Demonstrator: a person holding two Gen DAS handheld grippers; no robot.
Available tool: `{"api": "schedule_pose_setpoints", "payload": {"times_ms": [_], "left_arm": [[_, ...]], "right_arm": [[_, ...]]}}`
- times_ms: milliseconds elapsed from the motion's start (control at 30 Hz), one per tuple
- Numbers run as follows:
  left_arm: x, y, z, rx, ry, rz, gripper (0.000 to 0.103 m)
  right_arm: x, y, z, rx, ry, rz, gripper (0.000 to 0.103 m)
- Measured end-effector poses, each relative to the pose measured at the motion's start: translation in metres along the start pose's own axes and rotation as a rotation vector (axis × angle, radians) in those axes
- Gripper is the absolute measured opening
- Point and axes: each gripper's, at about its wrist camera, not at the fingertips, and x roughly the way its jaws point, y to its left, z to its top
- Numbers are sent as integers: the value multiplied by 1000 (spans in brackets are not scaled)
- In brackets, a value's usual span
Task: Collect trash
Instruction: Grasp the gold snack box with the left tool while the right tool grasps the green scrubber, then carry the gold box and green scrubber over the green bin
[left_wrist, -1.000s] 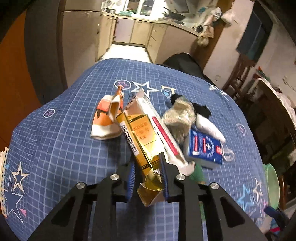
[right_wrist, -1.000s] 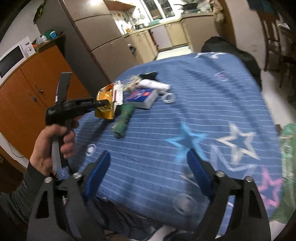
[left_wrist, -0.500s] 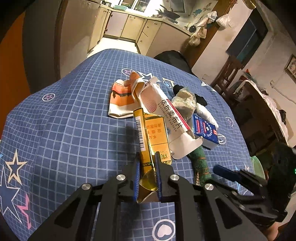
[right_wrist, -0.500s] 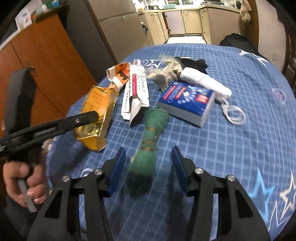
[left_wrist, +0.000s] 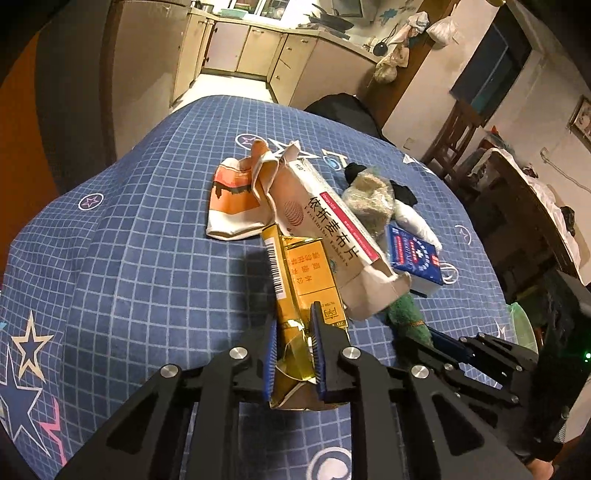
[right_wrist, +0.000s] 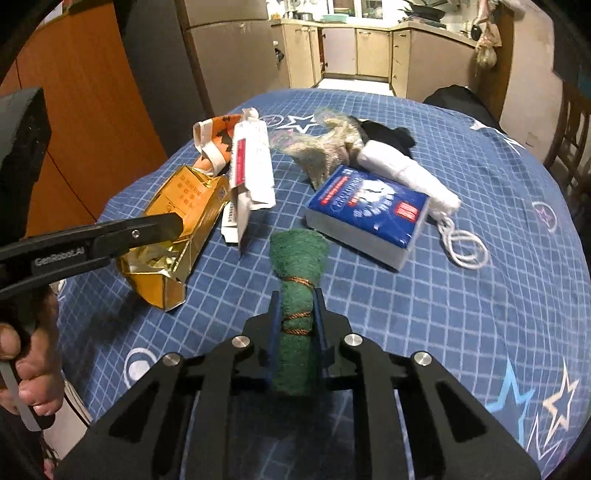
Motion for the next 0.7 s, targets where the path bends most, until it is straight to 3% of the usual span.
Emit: {"api": "schedule_pose_setpoints", "payload": {"times_ms": [300, 533, 700], "left_arm": [[-52, -45, -25, 107, -172, 69, 11], [-105, -114, -36, 224, -365, 73, 11], [-123, -165, -41, 295, -448, 62, 11]], "right_arm": [[-90, -15, -20, 77, -193, -6, 14], [-165, -25, -28, 80, -346, -80, 14], [-213, -50, -35, 115, -426, -147, 14]]}}
